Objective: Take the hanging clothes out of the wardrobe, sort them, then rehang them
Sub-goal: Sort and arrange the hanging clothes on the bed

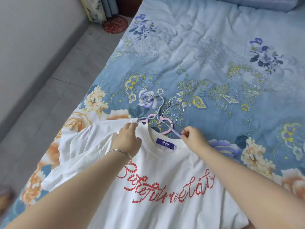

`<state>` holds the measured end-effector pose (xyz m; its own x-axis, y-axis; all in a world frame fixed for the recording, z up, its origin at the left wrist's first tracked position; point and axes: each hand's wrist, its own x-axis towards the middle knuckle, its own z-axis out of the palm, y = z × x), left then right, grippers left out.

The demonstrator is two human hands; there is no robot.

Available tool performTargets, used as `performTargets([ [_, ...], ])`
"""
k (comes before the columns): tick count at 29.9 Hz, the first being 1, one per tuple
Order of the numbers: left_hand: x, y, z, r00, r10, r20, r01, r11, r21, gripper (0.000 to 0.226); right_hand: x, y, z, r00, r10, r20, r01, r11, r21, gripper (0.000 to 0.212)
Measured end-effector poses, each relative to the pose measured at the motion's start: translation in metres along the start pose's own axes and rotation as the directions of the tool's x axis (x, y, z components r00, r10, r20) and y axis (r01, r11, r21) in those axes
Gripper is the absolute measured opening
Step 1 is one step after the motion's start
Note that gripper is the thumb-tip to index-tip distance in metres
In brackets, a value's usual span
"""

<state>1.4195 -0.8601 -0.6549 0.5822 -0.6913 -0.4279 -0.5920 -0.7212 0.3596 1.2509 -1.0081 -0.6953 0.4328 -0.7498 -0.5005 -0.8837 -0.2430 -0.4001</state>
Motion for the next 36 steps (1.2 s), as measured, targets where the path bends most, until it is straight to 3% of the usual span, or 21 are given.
performTargets([
  [2,0.014,0.01,0.004,1.0,-0.001,0.026,-0.001,0.998,0.065,0.049,0.001,0.0,0.005,0.997,-0.07,-0.04,0.07,0.997,-0.019,0.016],
  [6,0.035,0.01,0.01,0.999,-0.03,0.035,0.024,0.989,0.147,0.047,0.009,-0.015,0.014,0.948,-0.197,-0.248,0.255,0.939,0.228,0.019],
  [13,0.065,0.002,0.013,0.999,0.015,-0.045,0.004,0.919,0.395,0.033,0.025,-0.029,0.031,0.954,-0.211,-0.213,0.273,0.906,0.324,0.027],
  [16,0.073,-0.002,0.012,0.993,0.108,-0.047,-0.079,0.906,0.415,0.026,0.028,-0.03,0.034,0.972,-0.179,-0.155,0.218,0.93,0.297,0.03],
  [20,0.061,-0.006,0.005,0.994,0.102,-0.048,-0.092,0.981,0.173,0.021,0.031,-0.031,0.02,0.999,-0.027,-0.046,0.043,0.916,0.398,0.039],
  [22,0.054,-0.005,0.001,0.987,0.148,-0.061,-0.135,0.976,0.172,0.017,0.033,-0.032,0.003,0.988,0.033,0.148,-0.094,0.898,0.429,0.036],
  [25,0.04,0.0,-0.006,0.979,0.19,-0.073,-0.179,0.975,0.132,0.013,0.023,-0.035,-0.012,0.921,-0.03,0.388,-0.185,0.844,0.504,0.012],
  [27,0.028,-0.001,-0.009,0.97,0.228,-0.09,-0.212,0.965,0.155,0.017,0.009,-0.037,-0.014,0.929,-0.067,0.363,-0.146,0.837,0.528,0.003],
  [32,-0.031,-0.005,-0.036,0.9,0.421,-0.113,-0.365,0.87,0.331,0.022,-0.056,-0.047,-0.022,0.963,-0.181,0.2,0.067,0.879,0.472,0.039],
  [36,-0.098,0.002,-0.066,0.923,0.357,-0.147,-0.29,0.893,0.345,0.022,-0.126,-0.058,-0.04,0.971,-0.225,0.08,0.178,0.904,0.388,0.051],
])
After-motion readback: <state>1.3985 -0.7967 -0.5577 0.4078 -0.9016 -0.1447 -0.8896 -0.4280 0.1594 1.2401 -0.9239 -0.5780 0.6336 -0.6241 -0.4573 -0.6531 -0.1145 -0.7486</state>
